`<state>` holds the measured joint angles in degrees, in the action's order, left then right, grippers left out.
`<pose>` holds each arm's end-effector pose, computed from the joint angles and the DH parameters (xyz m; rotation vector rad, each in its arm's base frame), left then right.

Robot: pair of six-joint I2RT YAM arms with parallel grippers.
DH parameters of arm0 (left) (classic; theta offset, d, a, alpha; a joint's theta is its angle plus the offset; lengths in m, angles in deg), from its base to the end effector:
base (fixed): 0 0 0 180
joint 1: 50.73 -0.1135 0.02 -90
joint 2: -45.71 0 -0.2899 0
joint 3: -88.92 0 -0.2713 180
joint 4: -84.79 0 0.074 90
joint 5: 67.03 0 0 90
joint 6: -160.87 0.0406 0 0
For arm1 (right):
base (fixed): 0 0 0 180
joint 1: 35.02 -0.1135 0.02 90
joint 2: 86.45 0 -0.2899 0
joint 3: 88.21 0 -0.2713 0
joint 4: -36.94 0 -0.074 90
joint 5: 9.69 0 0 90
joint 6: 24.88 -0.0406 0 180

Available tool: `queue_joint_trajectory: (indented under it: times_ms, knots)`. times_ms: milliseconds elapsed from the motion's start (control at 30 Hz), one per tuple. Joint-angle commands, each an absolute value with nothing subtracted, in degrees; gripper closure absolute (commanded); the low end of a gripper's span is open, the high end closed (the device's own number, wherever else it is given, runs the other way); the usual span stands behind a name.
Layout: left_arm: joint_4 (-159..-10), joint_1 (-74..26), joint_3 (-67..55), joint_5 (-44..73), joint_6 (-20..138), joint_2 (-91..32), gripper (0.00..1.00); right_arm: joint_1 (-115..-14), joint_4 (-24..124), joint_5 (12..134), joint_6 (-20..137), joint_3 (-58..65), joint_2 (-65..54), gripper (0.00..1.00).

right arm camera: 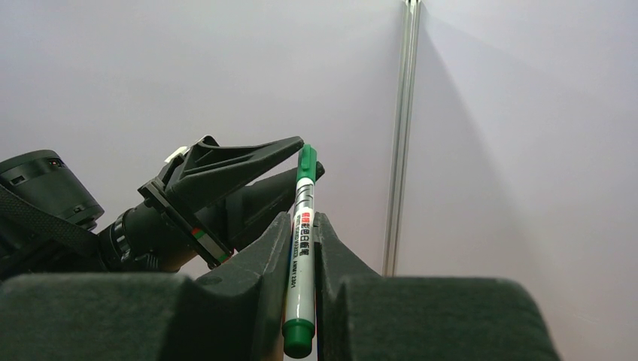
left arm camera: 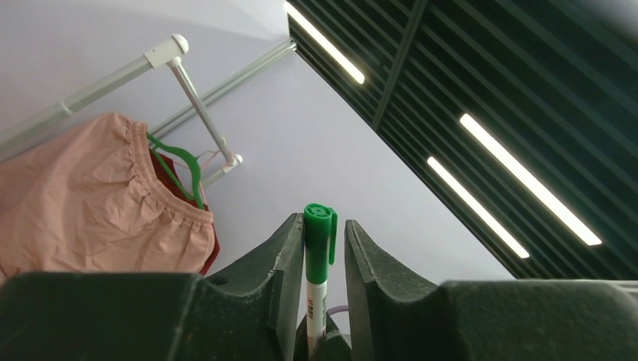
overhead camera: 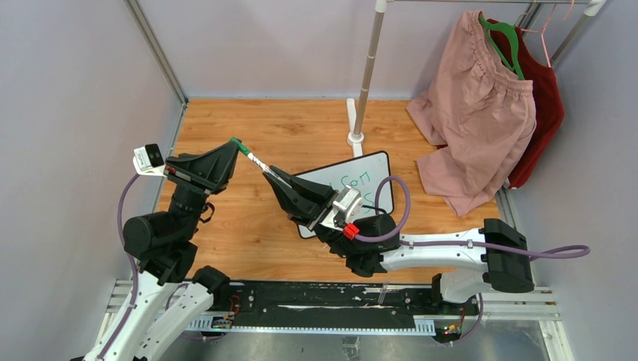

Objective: Write a sentence on the whiteboard
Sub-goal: Close the whiteboard marker at the center of the board.

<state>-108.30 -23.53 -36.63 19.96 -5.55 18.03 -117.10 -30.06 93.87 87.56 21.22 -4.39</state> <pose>0.0821 -0.0446 0.4438 -0.3662 0.9346 -1.7001 0.0522 0.3058 0.4401 -0.3462 0.5694 0.9327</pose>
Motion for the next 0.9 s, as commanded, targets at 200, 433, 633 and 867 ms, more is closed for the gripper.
queue_joint_trajectory:
  times_ms: [200,433,633,867]
  knots:
    - [-109.59,-22.97,-34.89,18.48,-4.49,17.57,0.63,-117.37,-32.20,94.46,87.88,20.83,-5.55,1.00]
    - [-109.59,-22.97,-34.89,18.40,-4.00,17.59,0.48,-117.37,-32.20,94.41,87.97,20.61,-5.42,1.00]
    - [-109.50,-22.99,-34.47,18.48,-3.27,17.60,0.30,-117.37,-32.12,94.12,87.64,21.15,-5.88,1.00]
    - [-109.50,-22.96,-33.31,19.10,-2.96,16.28,0.24,-117.38,-31.85,93.48,86.48,23.45,-7.46,1.00]
